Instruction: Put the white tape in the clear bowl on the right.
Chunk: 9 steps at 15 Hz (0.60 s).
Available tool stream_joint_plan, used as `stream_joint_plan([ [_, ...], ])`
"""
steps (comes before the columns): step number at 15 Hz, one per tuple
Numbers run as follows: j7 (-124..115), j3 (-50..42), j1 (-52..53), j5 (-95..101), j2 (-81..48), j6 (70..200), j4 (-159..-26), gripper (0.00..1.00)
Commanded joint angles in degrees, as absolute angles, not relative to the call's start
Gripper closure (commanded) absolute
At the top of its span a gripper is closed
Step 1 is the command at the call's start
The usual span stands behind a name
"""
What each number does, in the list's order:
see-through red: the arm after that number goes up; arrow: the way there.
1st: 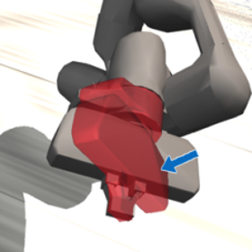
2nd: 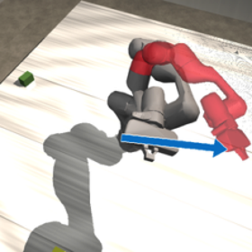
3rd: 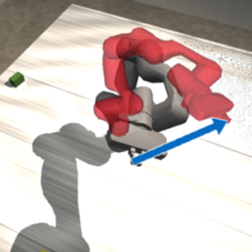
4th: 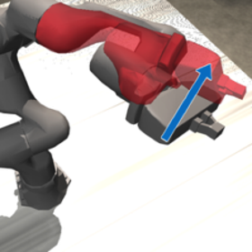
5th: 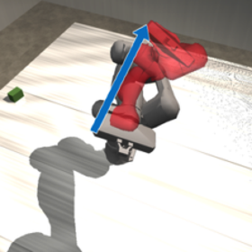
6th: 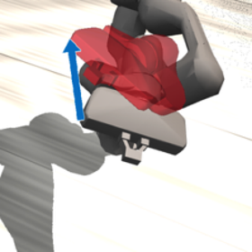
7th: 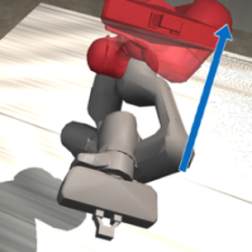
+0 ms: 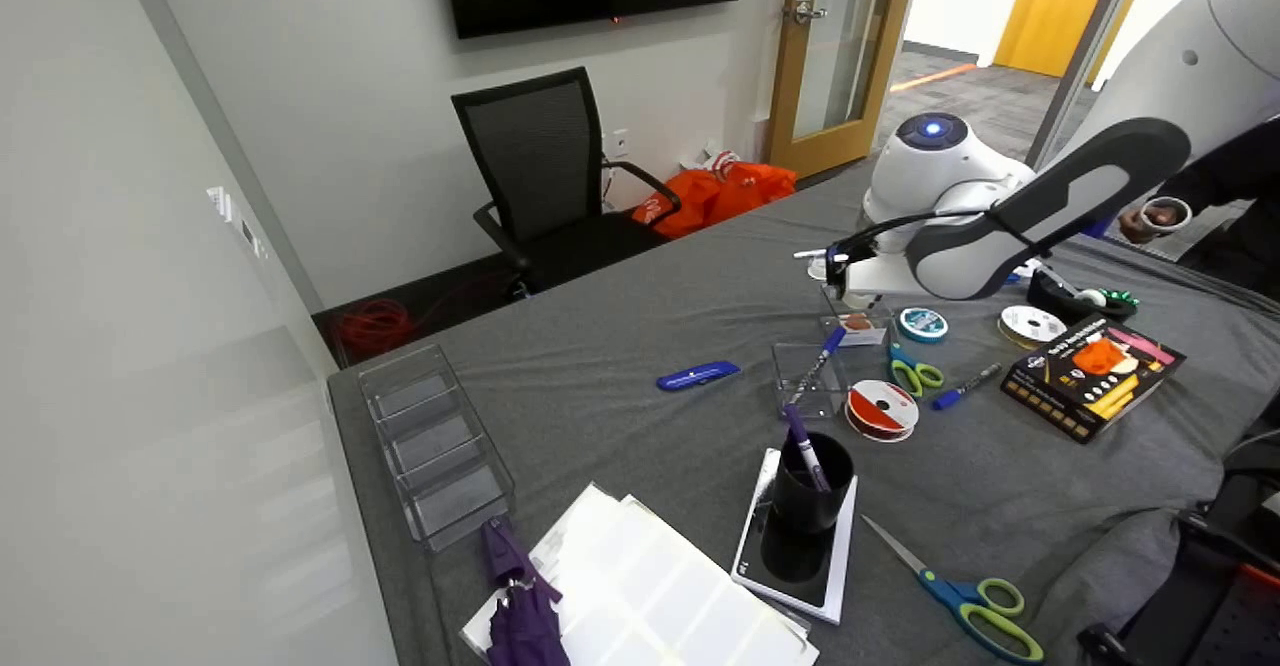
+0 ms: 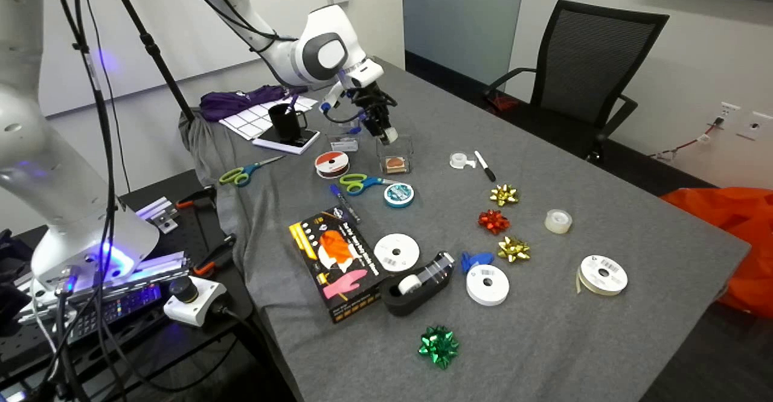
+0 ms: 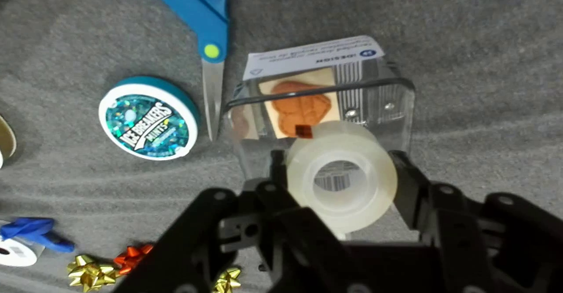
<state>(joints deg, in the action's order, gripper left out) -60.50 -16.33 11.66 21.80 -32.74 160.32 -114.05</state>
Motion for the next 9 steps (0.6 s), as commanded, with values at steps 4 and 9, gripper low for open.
stream_joint_plan([
  [4, -63.1, -20.8, 16.3, 19.2, -38.8, 159.6, -107.7, 0.67],
  [9, -63.8, -22.5, 18.1, 19.2, -39.1, 158.7, -107.6, 0.0],
])
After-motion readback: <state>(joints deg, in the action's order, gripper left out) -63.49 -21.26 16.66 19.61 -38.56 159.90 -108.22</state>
